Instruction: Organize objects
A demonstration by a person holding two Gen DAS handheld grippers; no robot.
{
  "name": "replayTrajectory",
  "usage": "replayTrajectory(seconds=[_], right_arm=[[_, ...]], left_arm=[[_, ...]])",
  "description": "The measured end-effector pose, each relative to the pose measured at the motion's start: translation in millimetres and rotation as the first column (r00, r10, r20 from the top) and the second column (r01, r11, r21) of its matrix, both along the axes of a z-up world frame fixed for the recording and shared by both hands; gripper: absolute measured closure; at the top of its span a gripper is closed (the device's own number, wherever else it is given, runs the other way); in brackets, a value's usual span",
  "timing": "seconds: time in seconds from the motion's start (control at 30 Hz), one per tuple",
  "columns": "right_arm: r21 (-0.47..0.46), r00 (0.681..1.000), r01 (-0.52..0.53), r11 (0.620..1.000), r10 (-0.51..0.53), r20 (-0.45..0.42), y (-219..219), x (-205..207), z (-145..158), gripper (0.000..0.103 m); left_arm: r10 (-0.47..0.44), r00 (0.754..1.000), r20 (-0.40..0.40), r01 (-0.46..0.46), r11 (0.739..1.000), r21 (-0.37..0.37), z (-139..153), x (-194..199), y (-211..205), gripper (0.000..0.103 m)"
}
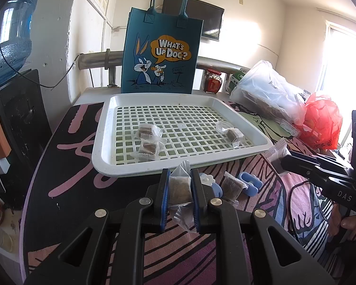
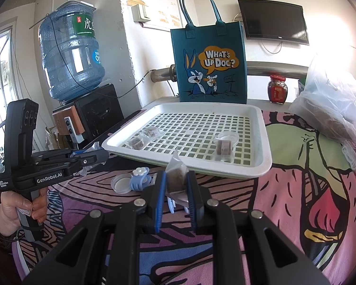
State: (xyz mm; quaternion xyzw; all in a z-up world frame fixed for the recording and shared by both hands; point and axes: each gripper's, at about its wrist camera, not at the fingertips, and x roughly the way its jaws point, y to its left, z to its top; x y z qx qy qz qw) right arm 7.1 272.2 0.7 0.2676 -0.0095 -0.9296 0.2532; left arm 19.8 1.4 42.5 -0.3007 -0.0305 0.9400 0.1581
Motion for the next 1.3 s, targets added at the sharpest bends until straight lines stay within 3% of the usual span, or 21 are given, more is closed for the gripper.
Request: replayTrajectory(seconds=[1.3], right_arm=[[-0.004,1.0,0.0,1.0,0.0,0.003,0.6,0.0,-0.6,0.086]], left_arm=[[0.003,1.0,0.015,-0.004,1.0,0.004,-3.6,-1.8,-0.6,0.088]])
